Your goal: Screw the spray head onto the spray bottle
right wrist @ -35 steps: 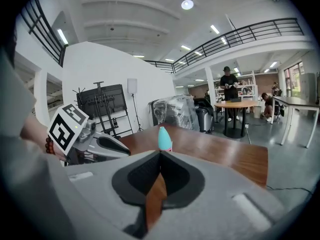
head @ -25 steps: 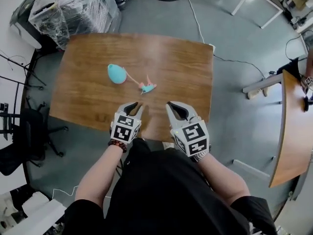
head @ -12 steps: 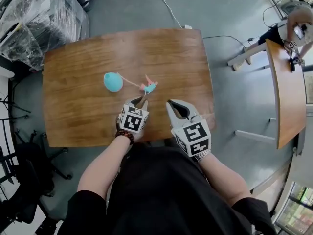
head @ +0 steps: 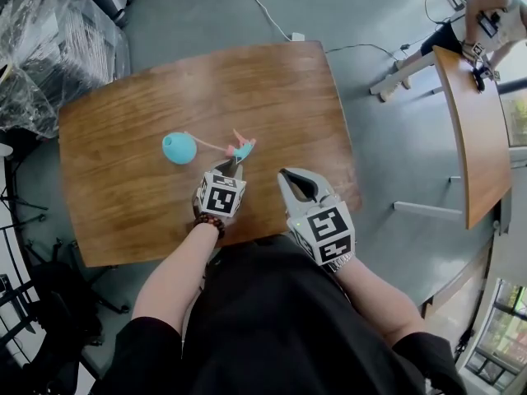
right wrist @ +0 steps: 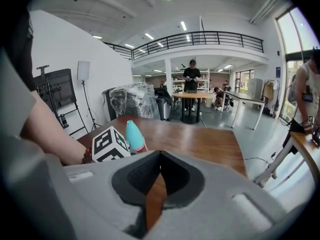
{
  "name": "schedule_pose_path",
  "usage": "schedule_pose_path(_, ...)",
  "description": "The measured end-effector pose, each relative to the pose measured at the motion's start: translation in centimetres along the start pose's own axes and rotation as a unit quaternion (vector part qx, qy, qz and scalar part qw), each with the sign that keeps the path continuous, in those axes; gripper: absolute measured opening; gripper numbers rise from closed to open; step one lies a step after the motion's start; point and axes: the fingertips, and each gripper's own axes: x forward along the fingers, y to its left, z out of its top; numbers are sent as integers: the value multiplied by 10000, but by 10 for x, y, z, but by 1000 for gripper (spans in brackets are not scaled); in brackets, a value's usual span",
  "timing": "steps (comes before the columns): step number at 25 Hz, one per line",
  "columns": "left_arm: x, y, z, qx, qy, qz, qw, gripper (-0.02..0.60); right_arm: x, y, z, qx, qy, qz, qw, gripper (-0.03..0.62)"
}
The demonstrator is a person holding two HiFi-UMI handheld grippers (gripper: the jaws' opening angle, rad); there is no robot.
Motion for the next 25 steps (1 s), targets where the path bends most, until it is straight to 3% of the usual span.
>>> schedule_pose_path(6,3,-2,-1,116,107,79,9998,91,-1,-7,1,1,-42,83,10000,-8)
schedule_pose_path(10,4,0,-2,205,171,216,9994,54,-1,-9,1,2,-80,184,9998,-8)
schedule_pose_path(18,-14,1,13,199,-64,306,9993,31,-1,-14,1,-108,-161,391,9990,-8)
schedule_pose_path(21,-24,-4,21,77,-164,216,9996,28,1,-13,4,-330,-166,505,9980,-8)
schedule_pose_path(25,-41,-12,37,-8,-359,-1,9994,26,5,-8,2,-1137,-59,730,9908,-8)
